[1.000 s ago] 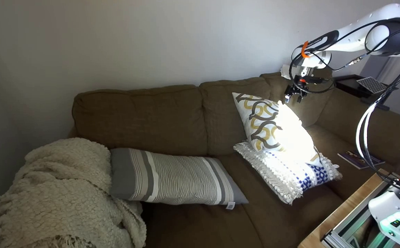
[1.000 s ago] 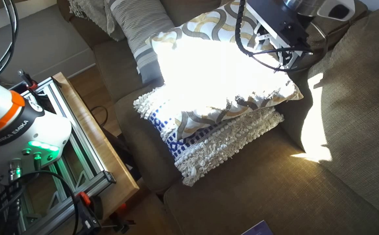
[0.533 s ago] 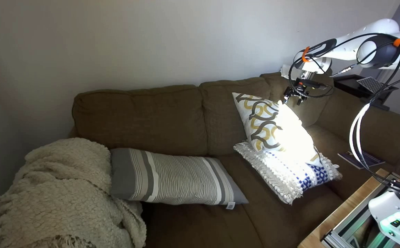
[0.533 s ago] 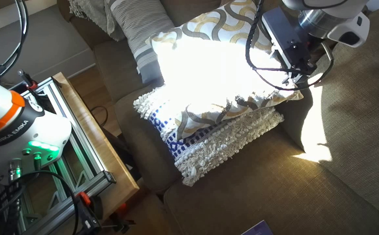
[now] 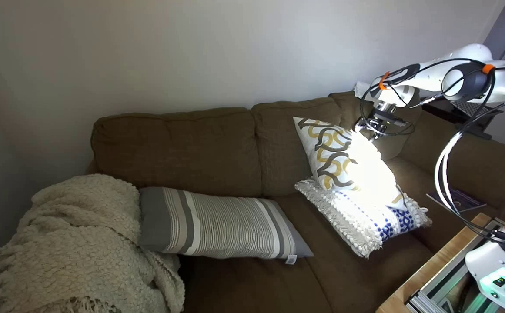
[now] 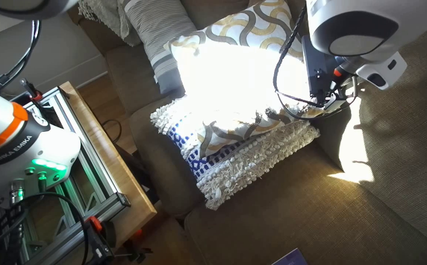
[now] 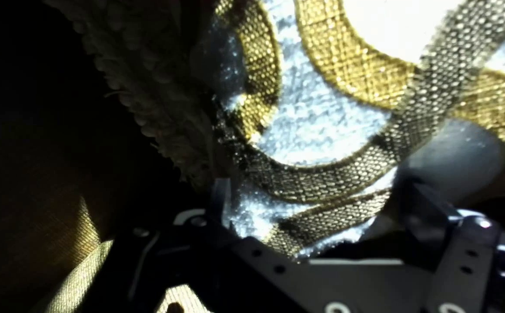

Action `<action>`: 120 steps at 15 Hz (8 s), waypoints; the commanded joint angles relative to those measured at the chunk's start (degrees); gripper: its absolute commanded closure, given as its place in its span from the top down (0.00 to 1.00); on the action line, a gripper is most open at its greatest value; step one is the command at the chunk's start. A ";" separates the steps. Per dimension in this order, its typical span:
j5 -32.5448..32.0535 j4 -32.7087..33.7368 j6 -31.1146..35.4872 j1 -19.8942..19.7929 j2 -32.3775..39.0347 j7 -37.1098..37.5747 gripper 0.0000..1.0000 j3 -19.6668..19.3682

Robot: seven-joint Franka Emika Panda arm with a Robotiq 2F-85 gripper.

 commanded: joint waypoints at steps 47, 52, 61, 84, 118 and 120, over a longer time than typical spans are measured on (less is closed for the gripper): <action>-31.26 13.20 -48.04 9.23 -6.28 -39.73 0.91 -1.12; -21.56 8.50 -40.87 12.00 -8.78 -24.10 1.00 1.89; -22.22 6.64 -30.78 16.43 -6.83 -16.59 1.00 1.81; -37.12 -26.05 -4.15 36.56 -14.66 27.19 0.87 -8.51; -40.61 -46.87 -12.46 28.05 -31.69 -29.59 0.50 5.77; -38.32 -47.53 -9.45 26.86 -34.26 -27.20 0.66 5.73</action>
